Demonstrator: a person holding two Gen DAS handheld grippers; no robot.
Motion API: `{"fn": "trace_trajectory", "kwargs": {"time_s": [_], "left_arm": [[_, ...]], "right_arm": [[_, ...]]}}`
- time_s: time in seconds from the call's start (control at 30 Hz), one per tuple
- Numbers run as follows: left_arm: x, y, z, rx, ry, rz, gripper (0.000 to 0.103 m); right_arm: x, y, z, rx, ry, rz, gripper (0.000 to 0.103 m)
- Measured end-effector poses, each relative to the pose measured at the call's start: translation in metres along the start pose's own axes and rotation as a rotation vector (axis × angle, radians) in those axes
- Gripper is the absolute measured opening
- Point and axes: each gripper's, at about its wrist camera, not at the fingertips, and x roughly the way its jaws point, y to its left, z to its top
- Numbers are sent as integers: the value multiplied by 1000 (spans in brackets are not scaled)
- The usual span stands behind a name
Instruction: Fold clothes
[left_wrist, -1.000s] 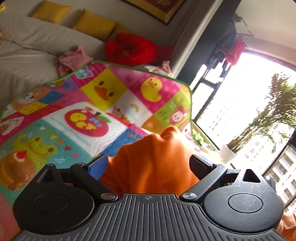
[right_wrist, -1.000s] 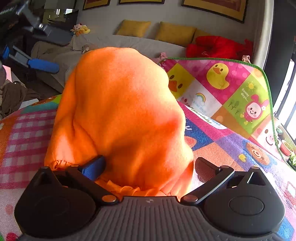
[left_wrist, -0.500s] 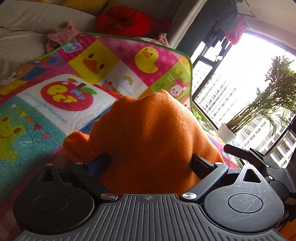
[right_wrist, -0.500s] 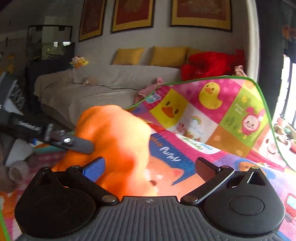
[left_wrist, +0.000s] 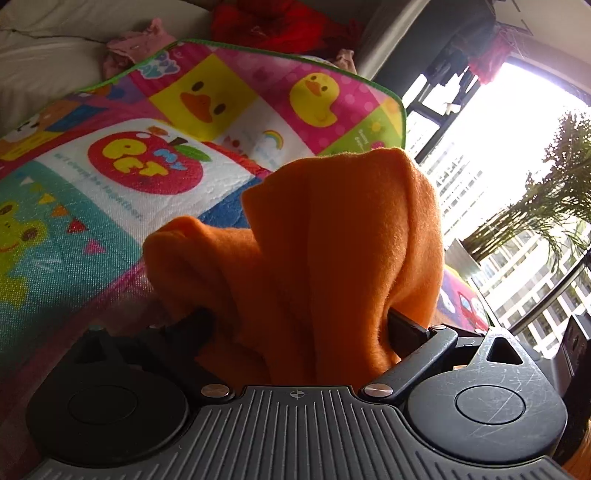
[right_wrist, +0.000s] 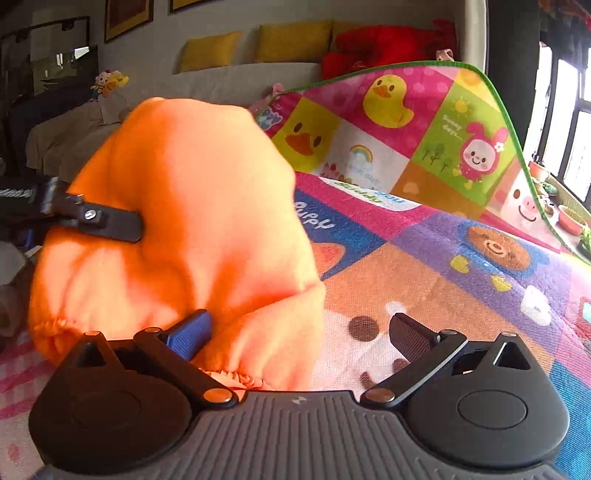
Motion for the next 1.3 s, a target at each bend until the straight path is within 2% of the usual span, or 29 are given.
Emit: {"fn": "trace_trajectory", "kwargs": {"time_s": [0.07, 0.13, 0.27, 0.4, 0.57, 0.67, 0.8, 0.87, 0.93, 1.03, 1.13, 1.3], "left_arm": [[1, 2, 5, 2, -13, 17, 100], [2, 5, 9, 5, -26, 37, 100], [0, 13, 8, -17, -44, 49, 100], [-2, 19, 1, -56, -66, 33, 100], [-2, 20, -4, -57, -100, 23, 100], [-3, 19, -6, -52, -112, 20, 100], [-4, 20, -7, -50, -119, 12, 101], [-4, 20, -8, -48, -119, 11, 101], [-3, 19, -9, -41, -118, 13, 101], [-3, 17, -10, -27, -121, 8, 101], [-3, 15, -11, -12, -120, -3, 101], [-5, 8, -13, 10, -107, -40, 100]], "right_arm": [[-5, 15, -2, -37, -6, 59, 103], [-8, 31, -1, -85, -24, 83, 103], [-9, 49, 4, -156, -52, 88, 103], [-23, 35, 12, -137, -70, 103, 103], [-59, 10, 36, -94, -212, 93, 103], [-56, 6, 58, -109, -278, 33, 103], [-18, 16, 77, -176, -238, -19, 103], [10, 25, 78, -251, -190, -109, 103], [31, 22, 76, -223, -154, -154, 103], [41, 6, 78, -113, -111, -138, 103], [39, 7, 73, -165, -111, -189, 103], [35, -1, 68, -113, -107, -189, 103]]}}
